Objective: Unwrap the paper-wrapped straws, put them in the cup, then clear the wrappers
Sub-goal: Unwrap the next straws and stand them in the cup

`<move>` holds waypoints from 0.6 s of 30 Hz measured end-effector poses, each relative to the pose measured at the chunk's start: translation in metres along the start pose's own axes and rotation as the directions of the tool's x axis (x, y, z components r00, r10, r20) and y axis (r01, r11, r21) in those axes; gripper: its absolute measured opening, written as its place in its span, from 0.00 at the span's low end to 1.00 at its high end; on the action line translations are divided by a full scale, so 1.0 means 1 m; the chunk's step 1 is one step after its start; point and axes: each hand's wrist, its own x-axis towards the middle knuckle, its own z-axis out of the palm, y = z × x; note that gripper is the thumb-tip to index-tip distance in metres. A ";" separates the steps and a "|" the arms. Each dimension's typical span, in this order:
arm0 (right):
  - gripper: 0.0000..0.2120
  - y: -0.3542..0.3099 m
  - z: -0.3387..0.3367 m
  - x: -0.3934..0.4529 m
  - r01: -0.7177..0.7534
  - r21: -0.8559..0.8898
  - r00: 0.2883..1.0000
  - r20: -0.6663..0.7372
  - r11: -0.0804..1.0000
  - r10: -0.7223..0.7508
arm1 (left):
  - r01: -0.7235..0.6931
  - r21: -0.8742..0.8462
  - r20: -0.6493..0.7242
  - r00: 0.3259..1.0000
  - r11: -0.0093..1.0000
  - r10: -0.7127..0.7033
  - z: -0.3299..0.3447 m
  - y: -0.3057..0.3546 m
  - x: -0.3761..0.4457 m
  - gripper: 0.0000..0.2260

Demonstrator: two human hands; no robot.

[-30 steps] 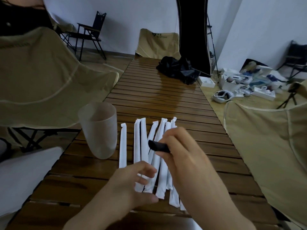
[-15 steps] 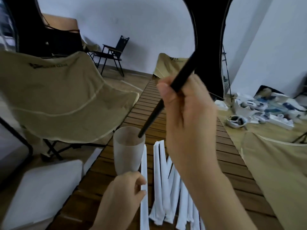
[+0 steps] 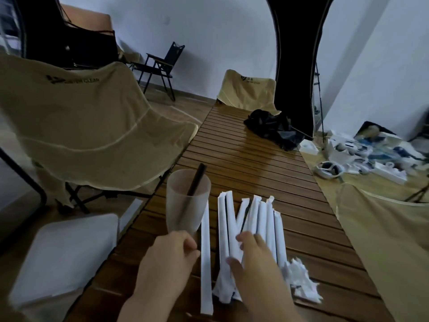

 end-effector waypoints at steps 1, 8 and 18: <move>0.16 0.010 0.009 -0.007 -0.020 -0.039 0.999 0.045 0.999 0.022 | 0.013 0.012 0.031 0.999 1.000 -0.013 0.003 0.001 -0.002 0.06; 0.15 0.029 0.017 -0.019 -0.014 -0.033 0.996 0.086 0.999 0.017 | 0.109 0.083 0.077 0.990 0.991 -0.116 0.034 0.017 -0.016 0.24; 0.11 0.032 0.027 -0.014 0.029 -0.040 0.975 0.223 0.999 -0.020 | 0.194 0.170 0.022 0.979 0.966 -0.200 0.052 0.026 -0.012 0.13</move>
